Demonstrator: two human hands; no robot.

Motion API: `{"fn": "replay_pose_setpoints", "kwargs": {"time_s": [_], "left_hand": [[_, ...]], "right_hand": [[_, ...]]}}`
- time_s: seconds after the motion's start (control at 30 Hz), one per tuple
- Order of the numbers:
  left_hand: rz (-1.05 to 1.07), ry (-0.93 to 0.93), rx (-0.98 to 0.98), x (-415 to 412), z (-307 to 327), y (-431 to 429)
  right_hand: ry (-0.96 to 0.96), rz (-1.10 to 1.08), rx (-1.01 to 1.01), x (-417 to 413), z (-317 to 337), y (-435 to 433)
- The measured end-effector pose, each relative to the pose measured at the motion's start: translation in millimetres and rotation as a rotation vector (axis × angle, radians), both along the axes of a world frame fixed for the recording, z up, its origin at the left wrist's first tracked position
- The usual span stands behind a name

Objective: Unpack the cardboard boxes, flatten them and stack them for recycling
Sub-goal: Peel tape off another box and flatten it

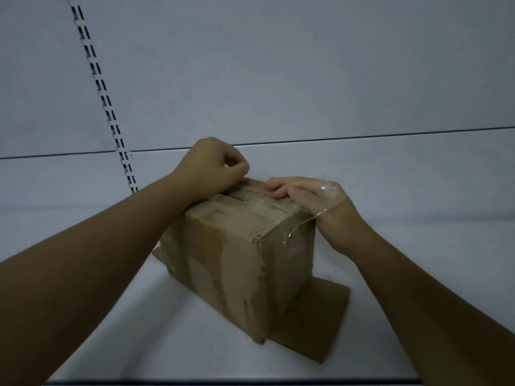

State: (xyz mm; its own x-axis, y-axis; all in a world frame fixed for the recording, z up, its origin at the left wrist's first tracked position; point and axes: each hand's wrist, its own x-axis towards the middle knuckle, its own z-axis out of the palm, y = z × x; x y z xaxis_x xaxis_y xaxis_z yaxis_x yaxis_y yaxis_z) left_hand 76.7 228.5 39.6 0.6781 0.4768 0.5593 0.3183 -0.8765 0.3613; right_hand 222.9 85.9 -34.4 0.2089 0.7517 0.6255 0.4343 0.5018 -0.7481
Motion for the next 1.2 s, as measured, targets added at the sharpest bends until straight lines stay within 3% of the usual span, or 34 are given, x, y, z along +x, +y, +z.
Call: {"fn": "replay_pose_setpoints", "kwargs": {"time_s": [0.07, 0.13, 0.2, 0.3, 0.37, 0.5, 0.6, 0.7, 0.83, 0.97, 1.2], "left_hand": [[0.062, -0.233, 0.111, -14, -4, -19], [0.007, -0.326, 0.066, -31, -17, -52], [-0.031, -0.151, 0.096, -44, -40, -87], [0.081, 0.08, 0.207, -57, -68, -110], [0.015, 0.007, 0.099, -66, -68, -110], [-0.354, -0.143, -0.14, -106, -59, -86], [-0.551, -0.168, -0.514, -135, -58, -52], [-0.691, -0.238, -0.843, -141, -65, -29], [-0.822, -0.349, -1.096, -136, -64, -9], [-0.867, -0.443, -1.227, -137, -65, 3], [-0.79, -0.475, -1.178, -136, -68, 1]], "right_hand": [[-0.003, -0.043, 0.018, -2, -3, 3], [-0.021, -0.113, 0.032, -5, -4, 5], [-0.005, -0.169, 0.029, -9, -3, 5], [-0.027, -0.206, 0.01, -16, 2, -1], [-0.082, -0.236, -0.047, -23, 9, -10], [-0.21, -0.203, -0.132, -40, 26, -50], [-0.288, -0.066, -0.145, -60, 32, -75], [-0.494, -0.081, -0.123, -82, 32, -77], [-0.743, -0.081, -0.067, -98, 25, -62], [-0.861, -0.144, 0.053, -105, 5, -50], [-1.001, -0.281, 0.299, -108, -18, -44]]}}
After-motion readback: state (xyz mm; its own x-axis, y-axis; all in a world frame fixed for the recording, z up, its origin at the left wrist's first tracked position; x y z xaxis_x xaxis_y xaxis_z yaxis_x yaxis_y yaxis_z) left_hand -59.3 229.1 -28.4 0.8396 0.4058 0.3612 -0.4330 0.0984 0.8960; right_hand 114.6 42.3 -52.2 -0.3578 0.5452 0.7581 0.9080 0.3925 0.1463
